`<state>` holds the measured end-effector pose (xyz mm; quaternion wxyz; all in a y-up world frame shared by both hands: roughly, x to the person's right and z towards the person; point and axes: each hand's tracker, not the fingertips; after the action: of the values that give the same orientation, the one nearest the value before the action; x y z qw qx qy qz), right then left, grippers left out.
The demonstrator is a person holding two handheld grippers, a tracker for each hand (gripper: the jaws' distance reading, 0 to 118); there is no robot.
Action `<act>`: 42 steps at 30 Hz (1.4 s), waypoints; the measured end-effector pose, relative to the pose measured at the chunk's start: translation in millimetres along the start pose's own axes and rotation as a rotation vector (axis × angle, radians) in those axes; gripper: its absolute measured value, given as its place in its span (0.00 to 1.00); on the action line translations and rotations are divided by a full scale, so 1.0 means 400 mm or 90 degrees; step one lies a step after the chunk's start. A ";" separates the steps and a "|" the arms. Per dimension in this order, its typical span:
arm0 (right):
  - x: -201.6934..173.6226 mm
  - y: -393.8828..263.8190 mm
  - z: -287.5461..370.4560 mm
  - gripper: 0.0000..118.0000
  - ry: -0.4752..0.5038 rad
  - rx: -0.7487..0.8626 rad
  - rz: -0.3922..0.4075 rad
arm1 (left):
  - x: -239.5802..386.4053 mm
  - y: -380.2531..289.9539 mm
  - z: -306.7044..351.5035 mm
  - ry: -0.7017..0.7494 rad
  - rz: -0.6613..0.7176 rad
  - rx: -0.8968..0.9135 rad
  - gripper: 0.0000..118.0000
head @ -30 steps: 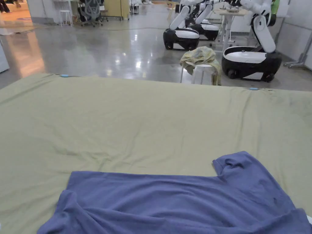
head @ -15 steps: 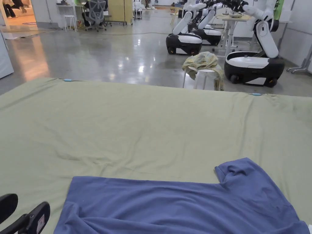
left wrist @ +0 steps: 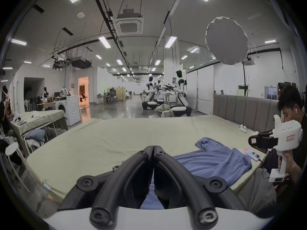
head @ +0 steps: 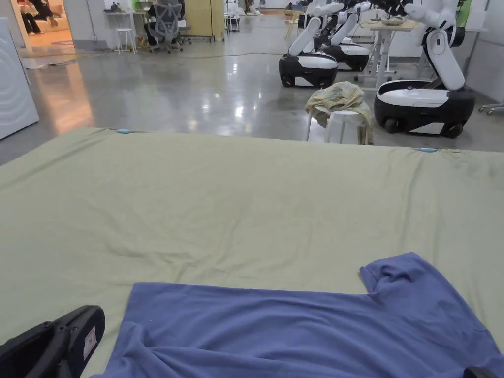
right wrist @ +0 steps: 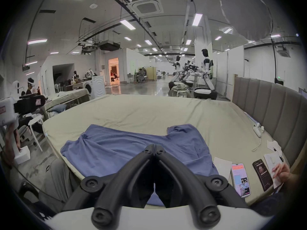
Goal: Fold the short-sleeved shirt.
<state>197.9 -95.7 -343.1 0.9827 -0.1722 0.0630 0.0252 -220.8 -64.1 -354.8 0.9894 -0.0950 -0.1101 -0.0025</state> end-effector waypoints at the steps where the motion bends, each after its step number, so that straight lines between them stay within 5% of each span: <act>1: -0.004 0.001 -0.005 0.00 -0.009 -0.001 0.015 | 0.004 -0.003 -0.004 0.012 0.000 0.003 0.02; 11: 0.040 -0.008 -0.014 0.00 0.010 -0.002 -0.038 | -0.102 0.034 -0.192 -0.051 0.040 -0.124 0.04; 14: 0.060 -0.028 -0.010 0.00 0.008 -0.011 -0.047 | -0.156 0.035 -0.343 -0.078 0.048 -0.203 0.46; 22: 0.138 -0.075 -0.018 0.00 -0.005 -0.037 -0.149 | -0.289 -0.089 -0.775 -0.004 0.139 -0.453 0.46; 24: 0.160 -0.088 -0.014 0.00 -0.017 -0.035 -0.161 | -0.312 -0.135 -0.838 0.058 0.134 -0.499 0.46; 28: 0.194 -0.111 -0.006 0.00 -0.049 -0.035 -0.174 | -0.305 -0.187 -0.892 0.034 0.164 -0.544 0.44; 32: 0.219 -0.115 -0.031 0.00 -0.061 -0.053 -0.188 | -0.289 -0.171 -0.888 0.064 0.095 -0.549 0.27; 33: 0.225 -0.109 -0.040 0.00 -0.062 -0.054 -0.188 | -0.281 -0.174 -0.890 0.060 0.079 -0.555 0.15; 37: 0.274 -0.022 -0.134 0.01 -0.054 -0.098 -0.174 | -0.246 -0.184 -0.908 0.082 0.040 -0.575 0.13; 38: 0.298 0.009 -0.177 0.07 -0.044 -0.134 -0.167 | -0.239 -0.185 -0.910 0.084 0.019 -0.575 0.13; 41: 0.386 0.059 -0.342 0.55 0.001 -0.200 -0.161 | -0.213 -0.180 -0.903 0.083 0.002 -0.585 0.13; 42: 0.416 0.069 -0.405 0.56 0.000 -0.223 -0.172 | -0.214 -0.178 -0.902 0.083 0.005 -0.587 0.13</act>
<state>342.2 -120.5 -525.5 0.9324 -0.3468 0.0341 -0.0959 -227.9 -203.5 -705.7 0.8489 -0.5248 -0.0345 -0.0530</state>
